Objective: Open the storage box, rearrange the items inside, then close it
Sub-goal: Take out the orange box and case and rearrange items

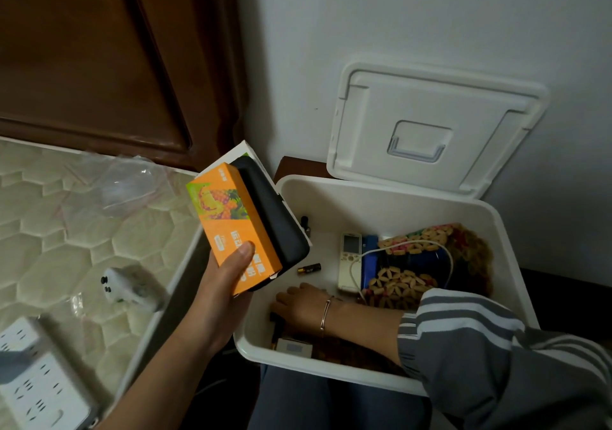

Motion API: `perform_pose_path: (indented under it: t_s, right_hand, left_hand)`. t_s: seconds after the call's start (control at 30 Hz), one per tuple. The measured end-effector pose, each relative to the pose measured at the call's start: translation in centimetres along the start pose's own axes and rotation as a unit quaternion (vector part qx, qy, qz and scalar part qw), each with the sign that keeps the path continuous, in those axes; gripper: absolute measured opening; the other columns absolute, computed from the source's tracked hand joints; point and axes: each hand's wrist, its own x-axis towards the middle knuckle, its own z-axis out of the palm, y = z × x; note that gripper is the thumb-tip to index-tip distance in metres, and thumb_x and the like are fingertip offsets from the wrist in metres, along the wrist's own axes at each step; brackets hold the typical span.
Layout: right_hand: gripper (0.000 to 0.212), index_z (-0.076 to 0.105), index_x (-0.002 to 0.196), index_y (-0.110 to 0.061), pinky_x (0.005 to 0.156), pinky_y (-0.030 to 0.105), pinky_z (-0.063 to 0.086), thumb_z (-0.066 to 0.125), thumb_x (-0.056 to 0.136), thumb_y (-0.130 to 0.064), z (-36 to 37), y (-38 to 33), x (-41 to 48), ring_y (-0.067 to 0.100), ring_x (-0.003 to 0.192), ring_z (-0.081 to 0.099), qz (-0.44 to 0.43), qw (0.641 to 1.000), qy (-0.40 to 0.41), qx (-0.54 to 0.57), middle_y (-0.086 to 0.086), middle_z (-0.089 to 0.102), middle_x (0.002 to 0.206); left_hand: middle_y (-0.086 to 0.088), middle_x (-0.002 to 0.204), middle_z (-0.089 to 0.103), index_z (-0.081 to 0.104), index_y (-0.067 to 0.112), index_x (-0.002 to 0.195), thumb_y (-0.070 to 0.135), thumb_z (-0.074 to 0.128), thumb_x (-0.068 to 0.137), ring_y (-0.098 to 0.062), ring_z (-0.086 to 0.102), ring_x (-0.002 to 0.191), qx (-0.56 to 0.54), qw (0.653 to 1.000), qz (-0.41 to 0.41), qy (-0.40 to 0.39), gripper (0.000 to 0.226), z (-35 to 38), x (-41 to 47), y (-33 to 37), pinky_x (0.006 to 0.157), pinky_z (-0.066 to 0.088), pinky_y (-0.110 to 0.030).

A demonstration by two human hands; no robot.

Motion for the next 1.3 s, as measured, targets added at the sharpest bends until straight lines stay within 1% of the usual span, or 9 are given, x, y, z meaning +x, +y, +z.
perform_pose_path:
  t_s: [0.07, 0.1, 0.27, 0.4, 0.6, 0.73, 0.93, 1.13, 1.3]
  right_hand:
    - [0.040, 0.056, 0.120, -0.013, 0.075, 0.036, 0.041, 0.062, 0.086, -0.033, -0.1, 0.3, 0.2, 0.032, 0.095, 0.056, 0.040, 0.995, -0.041, 0.079, 0.011, 0.056, 0.111]
    - [0.043, 0.053, 0.125, -0.012, 0.079, 0.038, 0.038, 0.060, 0.088, -0.033, -0.1, 0.5, 0.2, 0.034, 0.101, 0.053, 0.056, 0.991, -0.056, 0.110, 0.014, 0.053, 0.116]
    - [0.047, 0.054, 0.122, -0.017, 0.088, 0.038, 0.035, 0.065, 0.083, -0.041, 0.4, 0.4, 0.2, 0.030, 0.106, 0.054, 0.115, 0.975, -0.051, 0.181, 0.008, 0.055, 0.116]
    - [0.051, 0.054, 0.116, -0.018, 0.088, 0.038, 0.031, 0.068, 0.078, -0.048, 0.9, -0.4, 0.3, 0.028, 0.103, 0.054, 0.160, 0.967, -0.021, 0.196, 0.006, 0.056, 0.113]
    - [0.047, 0.054, 0.102, -0.019, 0.085, 0.039, 0.028, 0.068, 0.072, -0.053, 0.9, -0.7, 0.7, 0.025, 0.097, 0.054, 0.221, 0.949, 0.008, 0.226, 0.003, 0.056, 0.104]
    - [0.047, 0.053, 0.102, -0.020, 0.084, 0.038, 0.029, 0.067, 0.072, -0.054, 0.3, 0.8, 0.5, 0.024, 0.100, 0.052, 0.272, 0.932, 0.024, 0.238, 0.004, 0.057, 0.104]
    - [0.043, 0.051, 0.111, -0.016, 0.088, 0.039, 0.030, 0.062, 0.080, -0.043, 0.9, -0.3, 1.0, 0.030, 0.108, 0.050, 0.330, 0.918, 0.041, 0.217, 0.009, 0.053, 0.116]
    - [0.052, 0.042, 0.122, -0.007, 0.087, 0.040, 0.035, 0.060, 0.084, -0.038, 1.0, -0.9, 1.5, 0.034, 0.102, 0.056, 0.354, 0.912, 0.023, 0.204, 0.015, 0.048, 0.124]
    - [0.034, 0.043, 0.120, 0.000, 0.082, 0.038, 0.044, 0.052, 0.090, -0.016, 0.6, -0.3, 1.3, 0.034, 0.102, 0.057, 0.346, 0.901, 0.027, 0.261, 0.019, 0.049, 0.123]
  left_hand:
    - [-0.008, 0.121, 0.067, 0.044, 0.016, 0.141, 0.033, 0.064, 0.082, -0.022, 0.067, 0.108, -0.001, 1.000, -0.003, -0.001, 0.065, 0.1, 0.0, 0.0, 0.080, 0.056, -0.026]
    - [-0.009, 0.123, 0.066, 0.045, 0.017, 0.140, 0.035, 0.066, 0.080, -0.023, 0.066, 0.109, 0.000, 1.000, -0.004, -0.002, 0.067, 0.1, 0.0, 0.1, 0.080, 0.056, -0.027]
    - [-0.013, 0.129, 0.062, 0.043, 0.018, 0.142, 0.040, 0.067, 0.079, -0.027, 0.062, 0.117, 0.005, 1.000, -0.009, -0.008, 0.071, 0.1, -0.1, 0.2, 0.086, 0.055, -0.029]
    - [-0.010, 0.125, 0.065, 0.044, 0.019, 0.141, 0.040, 0.070, 0.076, -0.024, 0.065, 0.112, -0.002, 1.000, -0.013, 0.001, 0.072, 0.0, -0.1, 0.1, 0.082, 0.056, -0.026]
    - [-0.016, 0.130, 0.060, 0.041, 0.017, 0.143, 0.040, 0.069, 0.076, -0.028, 0.062, 0.116, 0.003, 1.000, -0.014, -0.003, 0.075, 0.0, -0.1, 0.1, 0.086, 0.055, -0.031]
    - [-0.017, 0.133, 0.058, 0.040, 0.016, 0.143, 0.041, 0.068, 0.076, -0.032, 0.058, 0.121, 0.011, 1.000, -0.014, -0.006, 0.077, 0.1, -0.1, 0.2, 0.091, 0.054, -0.035]
    - [-0.016, 0.132, 0.059, 0.040, 0.016, 0.143, 0.041, 0.069, 0.073, -0.031, 0.059, 0.120, 0.008, 1.000, -0.013, 0.000, 0.080, 0.1, -0.1, 0.2, 0.087, 0.055, -0.033]
    - [-0.015, 0.131, 0.060, 0.042, 0.017, 0.142, 0.041, 0.069, 0.075, -0.030, 0.061, 0.118, 0.010, 1.000, -0.010, -0.003, 0.076, 0.1, -0.1, 0.1, 0.088, 0.056, -0.032]
    - [-0.013, 0.126, 0.064, 0.043, 0.017, 0.141, 0.040, 0.070, 0.073, -0.025, 0.065, 0.111, 0.004, 1.000, -0.014, 0.001, 0.076, 0.0, 0.0, 0.1, 0.082, 0.056, -0.028]
